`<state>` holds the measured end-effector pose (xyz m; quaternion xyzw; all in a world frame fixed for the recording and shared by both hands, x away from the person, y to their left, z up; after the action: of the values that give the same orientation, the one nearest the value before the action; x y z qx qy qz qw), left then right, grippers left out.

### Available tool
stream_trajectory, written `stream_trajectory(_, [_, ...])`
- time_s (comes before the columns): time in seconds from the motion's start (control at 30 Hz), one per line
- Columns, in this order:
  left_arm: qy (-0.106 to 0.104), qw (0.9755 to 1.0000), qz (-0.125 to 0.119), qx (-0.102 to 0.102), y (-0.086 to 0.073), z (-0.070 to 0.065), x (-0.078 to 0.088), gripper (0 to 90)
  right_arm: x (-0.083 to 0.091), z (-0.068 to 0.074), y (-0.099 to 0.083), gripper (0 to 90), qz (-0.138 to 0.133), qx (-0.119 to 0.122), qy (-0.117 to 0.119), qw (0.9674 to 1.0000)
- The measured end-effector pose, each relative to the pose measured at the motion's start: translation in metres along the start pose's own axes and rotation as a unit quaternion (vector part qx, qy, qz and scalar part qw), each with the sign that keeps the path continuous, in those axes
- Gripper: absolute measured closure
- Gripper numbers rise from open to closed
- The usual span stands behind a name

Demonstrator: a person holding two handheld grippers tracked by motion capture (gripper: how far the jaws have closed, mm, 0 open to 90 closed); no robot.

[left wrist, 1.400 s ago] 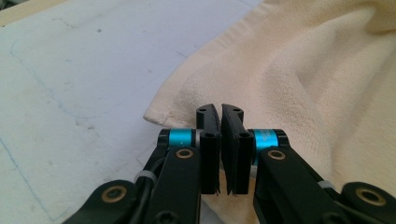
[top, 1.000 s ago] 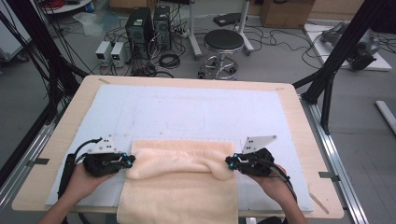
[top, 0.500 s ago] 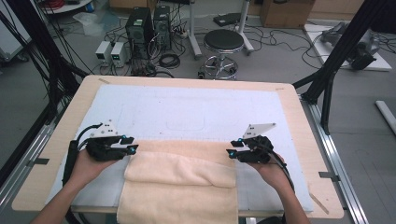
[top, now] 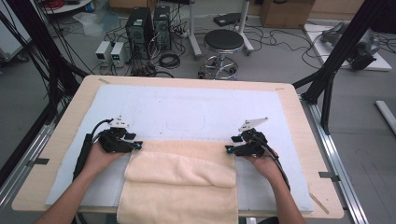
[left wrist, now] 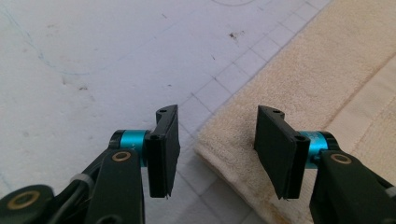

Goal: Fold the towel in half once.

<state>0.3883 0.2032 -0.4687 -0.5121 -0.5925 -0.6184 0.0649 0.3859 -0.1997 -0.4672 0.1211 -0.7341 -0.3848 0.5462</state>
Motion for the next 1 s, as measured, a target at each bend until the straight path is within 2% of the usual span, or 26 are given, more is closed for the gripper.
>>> stream_trajectory(0.1, [-0.002,0.9999,0.009,0.007,-0.002,0.001,-0.002,49.2,-0.004,0.001,-0.001,47.4,0.005,-0.003,0.010,0.9999])
stream_trajectory(0.2, [-0.010,0.9995,0.015,0.027,-0.004,0.005,-0.004,47.6,-0.009,0.002,-0.003,47.9,0.014,0.000,0.016,0.9998])
stream_trajectory(0.27, [-0.014,0.9992,0.016,0.033,-0.004,0.005,-0.004,47.8,-0.012,0.001,-0.005,49.0,0.018,-0.001,0.021,0.9996])
stream_trajectory(0.37, [-0.009,0.9995,0.015,0.028,-0.004,0.005,-0.004,50.6,-0.012,0.002,-0.004,51.8,0.015,0.001,0.025,0.9996])
stream_trajectory(0.43, [-0.013,0.9995,0.018,0.024,-0.004,0.003,-0.004,55.4,-0.012,0.002,-0.005,55.0,0.015,0.002,0.028,0.9995])
stream_trajectory(0.5, [-0.019,0.9995,0.017,0.019,-0.005,0.001,-0.004,63.0,-0.012,0.002,-0.005,57.4,0.014,0.000,0.031,0.9994])
stream_trajectory(0.6, [-0.027,0.9993,0.021,0.016,-0.005,-0.003,-0.004,72.2,-0.011,0.005,-0.004,66.4,0.015,-0.001,0.041,0.9990])
stream_trajectory(0.63, [-0.026,0.9993,0.023,0.009,-0.005,-0.004,-0.004,75.1,-0.011,0.007,-0.003,69.5,0.017,-0.003,0.044,0.9989])
stream_trajectory(0.8, [-0.018,0.9995,0.025,0.000,-0.005,-0.006,-0.002,80.5,-0.011,0.010,-0.001,78.0,0.019,0.011,0.049,0.9986])
stream_trajectory(0.9, [0.001,0.9999,0.005,-0.012,-0.002,-0.006,-0.001,82.0,-0.008,0.010,0.000,80.7,0.016,0.007,0.050,0.9986])
stream_trajectory(1.0, [0.009,0.9998,-0.015,-0.001,0.006,-0.001,-0.003,83.0,-0.007,0.005,0.003,82.2,0.016,0.006,0.042,0.9990])
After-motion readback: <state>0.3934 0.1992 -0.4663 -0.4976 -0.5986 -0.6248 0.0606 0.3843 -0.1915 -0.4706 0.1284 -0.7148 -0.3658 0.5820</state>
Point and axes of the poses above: each handheld gripper's, and its own axes: x roughly backward along the jaws, y roughly out of its top, z roughly to its left, the point moved 6 cm from there along -x, roughly forward along the jaws, and after that the axes turned 15 degrees about x, right-handed, at the moved point
